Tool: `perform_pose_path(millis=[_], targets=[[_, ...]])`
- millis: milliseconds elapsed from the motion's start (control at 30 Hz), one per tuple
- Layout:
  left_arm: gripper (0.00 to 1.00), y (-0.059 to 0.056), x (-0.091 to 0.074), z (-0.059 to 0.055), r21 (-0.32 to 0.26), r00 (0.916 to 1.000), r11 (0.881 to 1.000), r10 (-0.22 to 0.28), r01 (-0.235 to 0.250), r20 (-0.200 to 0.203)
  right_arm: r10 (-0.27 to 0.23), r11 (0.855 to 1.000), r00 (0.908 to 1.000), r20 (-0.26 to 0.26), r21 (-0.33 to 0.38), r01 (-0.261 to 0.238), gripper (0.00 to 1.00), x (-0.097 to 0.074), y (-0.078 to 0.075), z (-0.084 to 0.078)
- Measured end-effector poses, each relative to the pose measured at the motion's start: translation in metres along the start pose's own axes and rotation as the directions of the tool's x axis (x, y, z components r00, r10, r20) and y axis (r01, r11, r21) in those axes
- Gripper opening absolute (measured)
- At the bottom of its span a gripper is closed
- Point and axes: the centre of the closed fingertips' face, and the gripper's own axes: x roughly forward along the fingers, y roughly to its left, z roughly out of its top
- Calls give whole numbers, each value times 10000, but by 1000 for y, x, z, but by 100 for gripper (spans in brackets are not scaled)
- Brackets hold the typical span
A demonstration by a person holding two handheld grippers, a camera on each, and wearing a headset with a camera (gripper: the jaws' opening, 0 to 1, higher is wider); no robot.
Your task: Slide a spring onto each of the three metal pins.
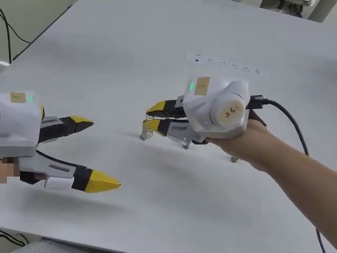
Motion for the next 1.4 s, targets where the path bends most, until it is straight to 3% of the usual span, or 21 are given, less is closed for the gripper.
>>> perform_pose_path(millis=[267, 633, 1400], targets=[[98, 1, 0, 0, 3, 10000, 10000, 2, -2, 18, -294, 9995, 9996, -35, 78, 294, 7, 4, -12, -2], [98, 1, 1, 0, -11, 10000, 10000, -3, 3, 5, -677, 9922, 9974, 248, 1067, 647, 7, 6, -33, 2], [98, 2, 3, 2, -50, 10000, 10000, 37, -37, 67, -526, 9895, 9984, 196, 1360, 494, 7, 14, -30, -3]])
